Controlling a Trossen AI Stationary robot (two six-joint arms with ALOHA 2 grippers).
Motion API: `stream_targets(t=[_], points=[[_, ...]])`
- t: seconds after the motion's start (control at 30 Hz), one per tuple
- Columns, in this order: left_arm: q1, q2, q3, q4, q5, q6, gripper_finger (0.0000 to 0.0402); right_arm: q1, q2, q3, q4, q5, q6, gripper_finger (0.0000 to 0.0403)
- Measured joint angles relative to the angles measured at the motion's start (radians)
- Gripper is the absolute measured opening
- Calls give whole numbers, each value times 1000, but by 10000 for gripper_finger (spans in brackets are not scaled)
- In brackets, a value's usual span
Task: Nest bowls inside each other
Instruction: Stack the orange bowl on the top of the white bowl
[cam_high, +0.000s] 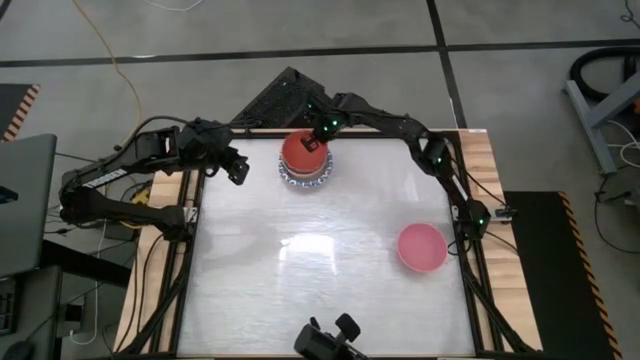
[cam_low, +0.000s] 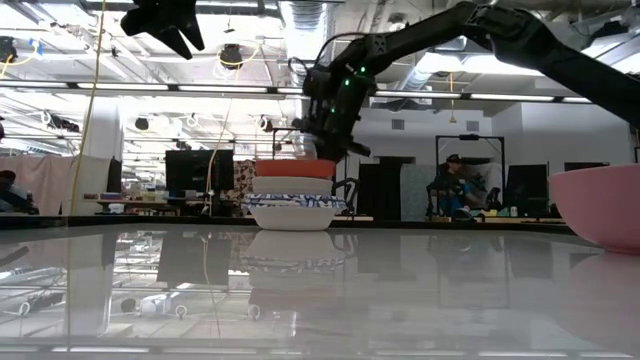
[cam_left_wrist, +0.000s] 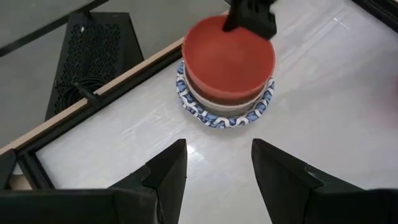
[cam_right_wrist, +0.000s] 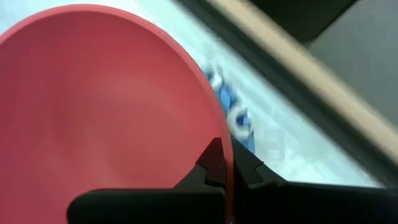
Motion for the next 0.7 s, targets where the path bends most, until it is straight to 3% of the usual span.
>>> stream_targets(t=[0.17, 0.47, 0.7], points=[[0, 0, 0, 0, -6, 10, 169, 16, 0, -77, 50, -6, 3, 8], [0, 1, 0, 3, -27, 22, 169, 18, 0, -84, 67, -38, 4, 12], [0, 24, 0, 1, -26, 14, 169, 12, 1, -84, 68, -88, 13, 66]])
